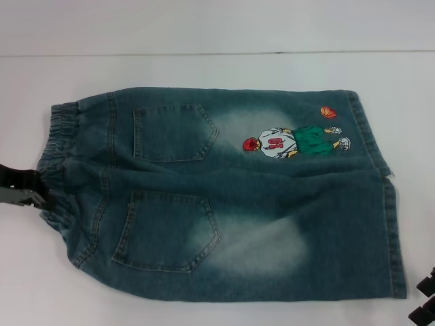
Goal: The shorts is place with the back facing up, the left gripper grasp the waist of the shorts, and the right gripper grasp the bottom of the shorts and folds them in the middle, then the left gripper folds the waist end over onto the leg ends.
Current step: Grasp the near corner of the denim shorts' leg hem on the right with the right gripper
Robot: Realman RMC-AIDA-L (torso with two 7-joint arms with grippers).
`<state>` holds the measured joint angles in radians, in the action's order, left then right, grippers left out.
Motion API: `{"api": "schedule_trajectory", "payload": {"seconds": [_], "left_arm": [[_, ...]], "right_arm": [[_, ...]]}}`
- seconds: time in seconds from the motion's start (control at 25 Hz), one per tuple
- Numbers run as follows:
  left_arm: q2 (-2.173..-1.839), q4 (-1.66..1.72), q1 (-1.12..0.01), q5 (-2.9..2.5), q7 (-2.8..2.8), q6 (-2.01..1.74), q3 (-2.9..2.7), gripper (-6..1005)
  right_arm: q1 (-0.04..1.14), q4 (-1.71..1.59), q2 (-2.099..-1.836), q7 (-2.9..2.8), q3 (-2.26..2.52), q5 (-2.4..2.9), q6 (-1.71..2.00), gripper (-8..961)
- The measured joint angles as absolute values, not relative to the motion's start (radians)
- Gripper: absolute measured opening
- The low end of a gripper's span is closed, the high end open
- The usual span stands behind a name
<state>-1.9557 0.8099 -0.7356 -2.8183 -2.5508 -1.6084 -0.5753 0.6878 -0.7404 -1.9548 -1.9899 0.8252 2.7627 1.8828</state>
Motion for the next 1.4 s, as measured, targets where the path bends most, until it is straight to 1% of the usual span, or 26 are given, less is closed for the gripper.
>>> {"api": "schedule_trajectory", "payload": {"seconds": [0.36,0.72,1.04,1.24,1.4], "left_arm": [[-1.96,0.81,-0.738,-2.818,-2.547,-1.604,-0.576,49],[-1.962,0.808,-0.738,-2.818,-2.541,-1.602,-0.574,49],[-1.961,0.809,-0.742,-2.818,-2.54,-1.602,-0.569,49],[-1.961,0.809,-0.745,-2.818,-2.54,-1.601,-0.569,49],[-1.961,0.81,-0.746,-2.818,-2.54,-1.602,-0.569,49]], "right_arm": [[0.722,-0.702,-1.968,-1.991,0.831,2.763,1.837,910],[0.734,-0.691,-1.968,-1.984,0.829,2.76,1.831,908],[0.726,-0.698,-1.955,-1.984,0.837,2.769,1.872,891],[0.733,-0.689,-1.964,-1.986,0.858,2.773,1.856,870],[0.733,-0.689,-1.966,-1.991,0.871,2.774,1.846,856]]}}
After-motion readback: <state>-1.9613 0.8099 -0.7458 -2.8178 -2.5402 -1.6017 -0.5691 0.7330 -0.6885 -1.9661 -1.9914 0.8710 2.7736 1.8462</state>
